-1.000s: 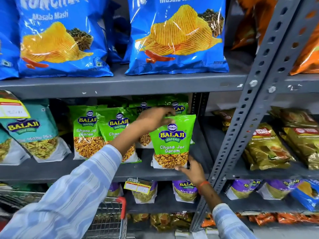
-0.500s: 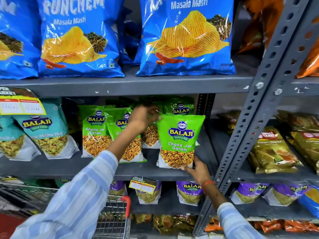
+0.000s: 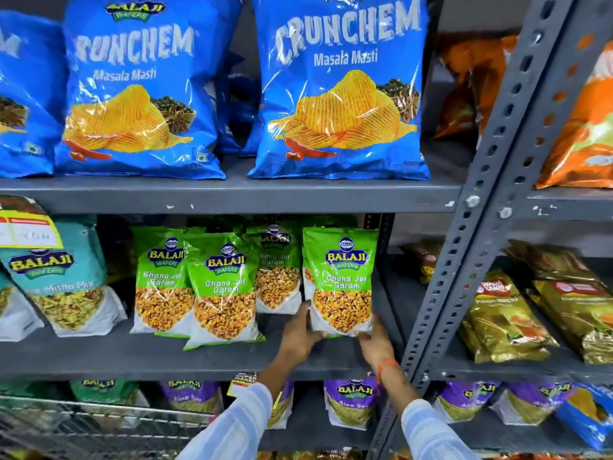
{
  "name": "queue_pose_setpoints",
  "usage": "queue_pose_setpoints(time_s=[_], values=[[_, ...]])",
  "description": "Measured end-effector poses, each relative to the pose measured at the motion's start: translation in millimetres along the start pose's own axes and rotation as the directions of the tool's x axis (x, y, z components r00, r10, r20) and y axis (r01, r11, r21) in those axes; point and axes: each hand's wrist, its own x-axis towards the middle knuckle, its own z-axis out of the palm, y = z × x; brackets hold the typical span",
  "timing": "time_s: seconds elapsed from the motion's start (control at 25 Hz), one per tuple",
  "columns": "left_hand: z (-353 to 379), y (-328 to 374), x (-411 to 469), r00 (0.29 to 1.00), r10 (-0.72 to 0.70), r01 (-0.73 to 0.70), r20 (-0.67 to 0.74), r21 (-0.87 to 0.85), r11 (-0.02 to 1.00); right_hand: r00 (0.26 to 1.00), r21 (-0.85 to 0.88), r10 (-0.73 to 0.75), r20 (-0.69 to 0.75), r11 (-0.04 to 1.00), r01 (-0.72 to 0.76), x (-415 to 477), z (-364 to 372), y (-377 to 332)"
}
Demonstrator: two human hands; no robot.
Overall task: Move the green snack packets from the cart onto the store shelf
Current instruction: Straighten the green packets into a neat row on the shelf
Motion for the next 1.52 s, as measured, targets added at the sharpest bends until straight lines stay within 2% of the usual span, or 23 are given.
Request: queue_pose_setpoints(time_s=[0.12, 0.28, 0.36, 0.44, 0.52, 0.64, 0.72, 0.76, 0.84, 0.88, 0.96, 1.04, 1.2, 1.28, 1.36, 1.4, 1.44, 1.48, 1.52], values=[[7.5, 1.2, 4.7, 0.999, -0.035, 0.034, -0.033, -0.034, 0.999, 1.000, -0.025, -0.010, -0.024, 1.000, 0.009, 3.3, 2.0, 0.8], [5.0, 1.7, 7.5, 0.997, -0.083, 0.083, 0.005, -0.047, 0.995, 0.997, -0.014, -0.010, -0.078, 1.000, 0.009, 0.0, 4.7, -0.3], [3.1, 3.1, 1.0, 0.999, -0.053, 0.053, 0.010, -0.051, 0.997, 0.961, 0.049, -0.087, -0.263, 0.993, 0.103, -9.5, 11.2, -2.4], [-0.2, 2.2, -8.3, 0.998, 0.040, -0.040, -0.057, -0.009, 0.999, 0.853, 0.035, -0.282, -0.439, 0.944, 0.329, -22.1, 21.6, -10.1], [-9.5, -0.6, -17.3, 0.975, 0.134, -0.126, -0.176, 0.051, 0.991, 0.778, -0.010, -0.470, -0.416, 0.858, 0.513, -29.9, 36.6, -24.2], [-40.4, -6.7, -26.7, 0.906, 0.204, -0.190, -0.372, 0.073, 0.979, 0.729, -0.026, -0.616, -0.298, 0.769, 0.639, -33.0, 63.9, -51.8], [-66.5, -18.8, -27.1, 0.825, 0.256, -0.165, -0.503, 0.218, 0.962, 0.706, -0.035, -0.661, -0.255, 0.736, 0.676, -33.0, 82.7, -65.8], [-81.0, -29.0, -27.7, 0.779, 0.261, -0.094, -0.570, 0.305, 0.948, 0.699, -0.030, -0.680, -0.221, 0.721, 0.692, -33.2, 94.2, -71.2], [-106.9, -51.6, -34.5, 0.714, 0.149, 0.102, -0.684, 0.312, 0.945, 0.720, 0.014, -0.688, -0.086, 0.722, 0.692, -34.3, 120.1, -80.2], [-116.0, -61.7, -38.8, 0.715, 0.058, 0.179, -0.697, 0.262, 0.948, 0.756, 0.048, -0.654, 0.013, 0.756, 0.653, -35.0, 132.1, -84.3], [-127.5, -79.3, -43.7, 0.792, -0.094, 0.233, -0.604, 0.156, 0.960, 0.843, 0.095, -0.490, 0.223, 0.871, 0.481, -31.9, 152.2, -93.5], [-132.0, -89.6, -44.5, 0.852, -0.156, 0.218, -0.500, 0.068, 0.973, 0.858, 0.157, -0.374, 0.352, 0.927, 0.339, -27.3, 164.1, -97.4], [-136.7, -95.0, -50.5, 0.884, -0.157, 0.110, -0.441, -0.131, 0.985, 0.867, 0.353, -0.392, 0.307, 0.893, 0.279, -26.3, 157.4, -72.8], [-126.7, -90.0, -59.3, 0.926, -0.148, 0.050, -0.347, -0.275, 0.960, 0.875, 0.310, -0.414, 0.250, 0.891, 0.333, -29.5, 141.9, -50.4], [-118.0, -76.1, -64.4, 0.946, -0.115, 0.005, -0.302, -0.343, 0.939, 0.894, 0.223, -0.407, 0.187, 0.904, 0.365, -29.4, 127.3, -37.1], [-114.9, -65.9, -65.9, 0.935, -0.077, -0.033, -0.345, -0.304, 0.952, 0.904, 0.188, -0.395, 0.163, 0.912, 0.364, -28.5, 122.4, -34.4], [-113.0, -52.9, -66.7, 0.900, -0.006, -0.081, -0.437, -0.182, 0.980, 0.913, 0.158, -0.381, 0.144, 0.920, 0.359, -28.2, 118.1, -33.3], [-112.5, -39.1, -65.6, 0.836, 0.104, -0.130, -0.539, -0.011, 0.991, 0.918, 0.140, -0.371, 0.136, 0.925, 0.353, -28.9, 114.8, -33.0], [-112.7, -23.0, -62.7, 0.742, 0.253, -0.178, -0.621, 0.182, 0.967, 0.920, 0.136, -0.368, 0.138, 0.927, 0.350, -29.2, 112.0, -33.4]])
